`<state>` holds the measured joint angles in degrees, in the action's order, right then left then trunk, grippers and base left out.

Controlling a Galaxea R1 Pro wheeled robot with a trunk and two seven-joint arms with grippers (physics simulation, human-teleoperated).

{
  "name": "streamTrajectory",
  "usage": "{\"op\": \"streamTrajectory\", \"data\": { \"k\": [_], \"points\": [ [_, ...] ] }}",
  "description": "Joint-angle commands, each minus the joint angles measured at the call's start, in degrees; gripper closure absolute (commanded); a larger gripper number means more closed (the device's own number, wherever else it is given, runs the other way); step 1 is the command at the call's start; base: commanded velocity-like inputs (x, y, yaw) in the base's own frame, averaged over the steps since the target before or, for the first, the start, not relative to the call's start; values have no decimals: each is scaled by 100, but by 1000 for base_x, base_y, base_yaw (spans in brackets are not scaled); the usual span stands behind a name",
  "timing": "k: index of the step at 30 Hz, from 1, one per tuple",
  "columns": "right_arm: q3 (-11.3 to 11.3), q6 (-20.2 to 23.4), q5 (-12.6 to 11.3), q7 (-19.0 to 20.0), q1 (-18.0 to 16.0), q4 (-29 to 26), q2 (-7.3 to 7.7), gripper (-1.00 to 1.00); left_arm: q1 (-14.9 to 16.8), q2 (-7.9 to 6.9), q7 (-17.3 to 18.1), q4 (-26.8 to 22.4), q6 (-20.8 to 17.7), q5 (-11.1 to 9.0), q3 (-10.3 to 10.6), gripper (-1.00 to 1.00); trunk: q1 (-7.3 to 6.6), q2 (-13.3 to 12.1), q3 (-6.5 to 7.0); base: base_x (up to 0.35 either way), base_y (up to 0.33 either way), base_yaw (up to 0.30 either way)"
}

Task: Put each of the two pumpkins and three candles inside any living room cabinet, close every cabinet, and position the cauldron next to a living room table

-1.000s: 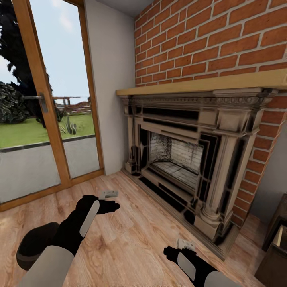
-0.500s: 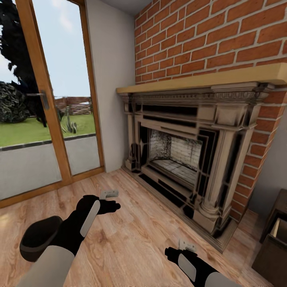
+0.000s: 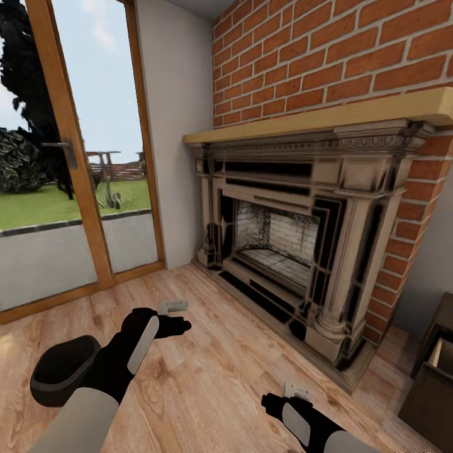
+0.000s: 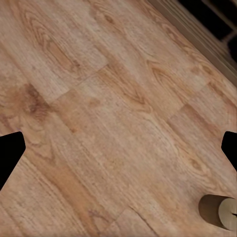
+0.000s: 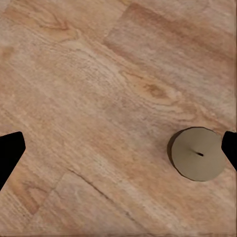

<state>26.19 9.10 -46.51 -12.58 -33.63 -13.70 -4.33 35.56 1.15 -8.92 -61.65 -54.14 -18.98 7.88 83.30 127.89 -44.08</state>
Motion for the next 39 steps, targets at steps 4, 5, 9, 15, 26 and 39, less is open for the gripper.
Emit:
{"op": "streamTrajectory", "data": {
  "k": [4,5,9,15,26,39],
  "points": [
    [41,-60,-43,-43,-3,190,-3,-100,4,-1,-55,-5,-18,-62,114,-100,87,165,-78,0,0,0],
    [41,-86,-43,-43,-3,221,-5,-100,4,-1,-55,-5,-18,-62,137,-100,109,205,-96,0,0,0],
    [43,-112,-43,-43,-3,247,-6,-100,4,-1,-53,-5,-18,-60,170,-100,197,365,-168,-121,0,0],
    [42,-119,-44,-43,-3,253,-6,-100,2,-1,-57,-5,-18,-60,261,-100,329,606,-276,-189,0,0],
    [44,-130,-42,-43,-3,253,-17,-100,4,45,-58,-5,-18,-61,312,-100,505,927,-420,-15,0,0],
    [43,-134,-42,-43,-3,253,-24,-100,3,130,-99,25,-18,-35,400,-100,505,927,-420,-43,-117,0]
  ]
}}
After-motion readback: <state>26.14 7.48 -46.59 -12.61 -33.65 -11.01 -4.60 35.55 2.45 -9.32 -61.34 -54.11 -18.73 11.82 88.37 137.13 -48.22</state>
